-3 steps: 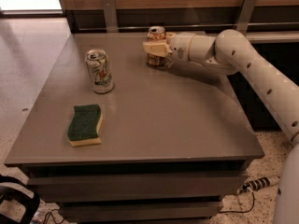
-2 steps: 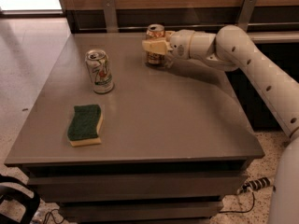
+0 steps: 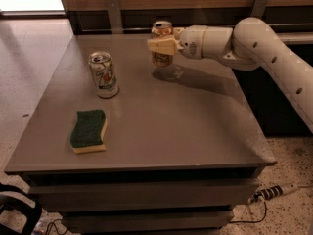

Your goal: Move orange can near sponge

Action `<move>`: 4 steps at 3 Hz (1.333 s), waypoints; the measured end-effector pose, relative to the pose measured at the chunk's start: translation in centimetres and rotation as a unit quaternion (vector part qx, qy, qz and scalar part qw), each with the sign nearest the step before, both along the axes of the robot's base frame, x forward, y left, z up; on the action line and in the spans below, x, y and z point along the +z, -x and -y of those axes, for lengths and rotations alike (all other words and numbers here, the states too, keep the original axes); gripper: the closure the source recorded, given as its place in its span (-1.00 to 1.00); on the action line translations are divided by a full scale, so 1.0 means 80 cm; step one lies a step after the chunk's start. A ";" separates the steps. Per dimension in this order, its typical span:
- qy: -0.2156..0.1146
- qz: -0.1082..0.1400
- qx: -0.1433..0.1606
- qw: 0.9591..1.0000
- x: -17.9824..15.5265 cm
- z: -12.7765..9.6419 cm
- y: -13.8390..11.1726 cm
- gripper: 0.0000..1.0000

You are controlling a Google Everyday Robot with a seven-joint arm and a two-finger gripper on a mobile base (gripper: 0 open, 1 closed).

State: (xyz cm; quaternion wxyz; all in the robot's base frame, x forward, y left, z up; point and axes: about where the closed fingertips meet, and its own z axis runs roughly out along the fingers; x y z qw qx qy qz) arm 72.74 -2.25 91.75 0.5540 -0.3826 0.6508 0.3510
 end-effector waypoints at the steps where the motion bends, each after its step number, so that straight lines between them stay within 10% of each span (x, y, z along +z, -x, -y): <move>1: 0.003 0.006 0.007 1.000 0.013 -0.011 0.045 1.00; 4: -0.034 0.024 0.038 0.998 0.001 -0.064 0.175 1.00</move>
Offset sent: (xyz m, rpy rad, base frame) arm -0.1150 0.0390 0.0063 0.0365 -0.0434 0.0740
